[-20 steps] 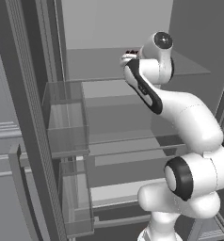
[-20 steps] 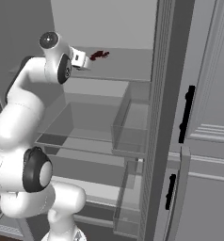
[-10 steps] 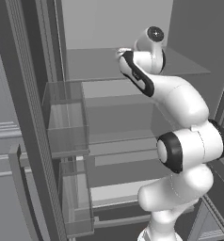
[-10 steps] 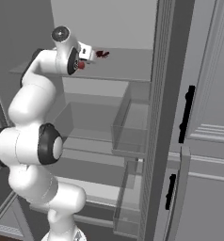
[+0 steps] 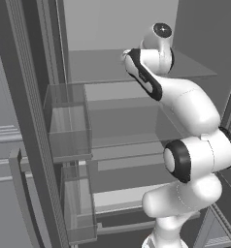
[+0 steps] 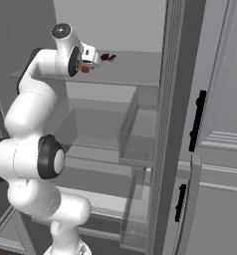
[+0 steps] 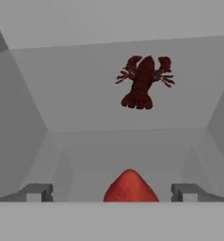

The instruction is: Take the strawberry from the fridge and place it on top of the pancake, located on the dining counter.

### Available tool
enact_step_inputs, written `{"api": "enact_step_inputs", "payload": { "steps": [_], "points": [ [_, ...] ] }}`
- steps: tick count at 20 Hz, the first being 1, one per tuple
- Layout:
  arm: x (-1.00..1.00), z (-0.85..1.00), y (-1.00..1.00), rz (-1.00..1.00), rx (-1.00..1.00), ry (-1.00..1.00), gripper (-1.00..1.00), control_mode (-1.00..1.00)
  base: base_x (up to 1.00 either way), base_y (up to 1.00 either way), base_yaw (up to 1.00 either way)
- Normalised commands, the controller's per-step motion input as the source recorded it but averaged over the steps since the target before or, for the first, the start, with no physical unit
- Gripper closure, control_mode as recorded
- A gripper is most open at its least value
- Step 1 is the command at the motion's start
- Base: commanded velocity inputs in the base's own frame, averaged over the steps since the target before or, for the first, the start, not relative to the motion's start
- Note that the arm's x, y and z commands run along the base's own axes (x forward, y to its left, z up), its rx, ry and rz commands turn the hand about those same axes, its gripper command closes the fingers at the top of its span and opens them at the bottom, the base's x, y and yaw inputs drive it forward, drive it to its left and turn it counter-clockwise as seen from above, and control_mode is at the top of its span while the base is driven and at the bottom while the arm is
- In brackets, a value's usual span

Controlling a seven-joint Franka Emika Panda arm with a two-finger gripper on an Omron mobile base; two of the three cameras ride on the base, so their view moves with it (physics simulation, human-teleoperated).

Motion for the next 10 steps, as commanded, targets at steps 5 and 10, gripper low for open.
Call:
{"api": "enact_step_inputs", "payload": {
  "steps": [5, 10],
  "points": [
    [-0.06, -0.33, 0.00, 0.00, -0.05, 0.00, -1.00, -1.00, 0.00, 0.00, 0.00],
    [0.15, -0.24, 0.00, 0.04, -0.01, 0.00, -1.00, -1.00, 0.00, 0.00, 0.00]
  ]
}}
